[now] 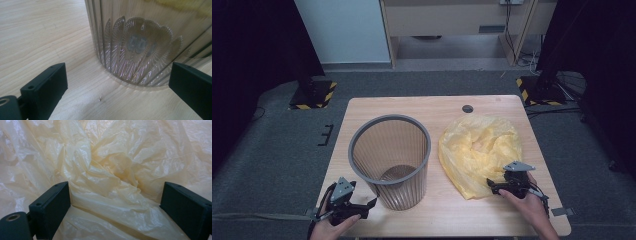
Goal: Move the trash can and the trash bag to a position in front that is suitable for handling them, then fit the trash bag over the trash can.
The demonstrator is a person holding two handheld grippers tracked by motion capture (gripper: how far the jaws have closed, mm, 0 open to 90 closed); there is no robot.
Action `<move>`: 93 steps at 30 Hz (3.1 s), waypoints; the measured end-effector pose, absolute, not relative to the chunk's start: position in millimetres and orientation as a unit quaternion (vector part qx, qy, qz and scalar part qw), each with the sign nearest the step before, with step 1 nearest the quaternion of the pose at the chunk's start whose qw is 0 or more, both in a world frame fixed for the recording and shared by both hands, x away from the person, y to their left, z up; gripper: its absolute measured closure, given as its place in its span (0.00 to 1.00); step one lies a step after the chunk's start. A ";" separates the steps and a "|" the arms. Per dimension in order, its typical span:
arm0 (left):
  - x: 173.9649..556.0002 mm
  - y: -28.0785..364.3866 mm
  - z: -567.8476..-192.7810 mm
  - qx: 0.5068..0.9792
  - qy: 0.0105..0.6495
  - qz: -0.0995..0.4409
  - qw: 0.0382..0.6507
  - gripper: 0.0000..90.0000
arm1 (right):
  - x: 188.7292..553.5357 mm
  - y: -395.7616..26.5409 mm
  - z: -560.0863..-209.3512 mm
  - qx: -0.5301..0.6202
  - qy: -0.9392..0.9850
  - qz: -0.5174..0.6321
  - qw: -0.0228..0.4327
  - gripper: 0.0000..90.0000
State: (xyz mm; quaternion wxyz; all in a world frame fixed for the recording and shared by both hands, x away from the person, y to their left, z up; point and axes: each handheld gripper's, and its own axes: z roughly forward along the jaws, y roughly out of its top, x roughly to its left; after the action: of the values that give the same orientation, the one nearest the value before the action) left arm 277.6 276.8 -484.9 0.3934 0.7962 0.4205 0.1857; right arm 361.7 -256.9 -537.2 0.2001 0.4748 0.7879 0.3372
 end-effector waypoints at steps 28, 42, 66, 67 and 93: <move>313.5 248.9 -489.3 0.792 0.430 0.188 0.390 0.02 | 363.6 -256.3 -537.4 0.476 0.788 0.336 0.198 0.08; 317.4 249.7 -493.6 0.801 0.428 0.180 0.378 0.03 | 363.3 -258.2 -535.6 0.474 0.791 0.336 0.194 0.06; 350.4 291.9 -519.1 0.798 0.474 0.182 0.325 0.03 | 355.8 -257.5 -488.1 0.454 0.793 0.362 0.186 0.04; 351.7 291.3 -521.0 0.801 0.471 0.179 0.323 0.03 | 357.0 -257.1 -486.0 0.447 0.796 0.362 0.188 0.04; 353.9 297.4 -531.4 0.803 0.479 0.181 0.304 0.00 | 440.4 -229.2 -463.5 0.447 0.811 0.334 0.177 0.05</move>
State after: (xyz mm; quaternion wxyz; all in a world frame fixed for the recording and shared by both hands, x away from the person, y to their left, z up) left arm 353.9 297.4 -531.4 0.3041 0.8030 0.4793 0.1813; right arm 440.4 -229.2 -463.5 0.1771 0.4471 0.8106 0.3342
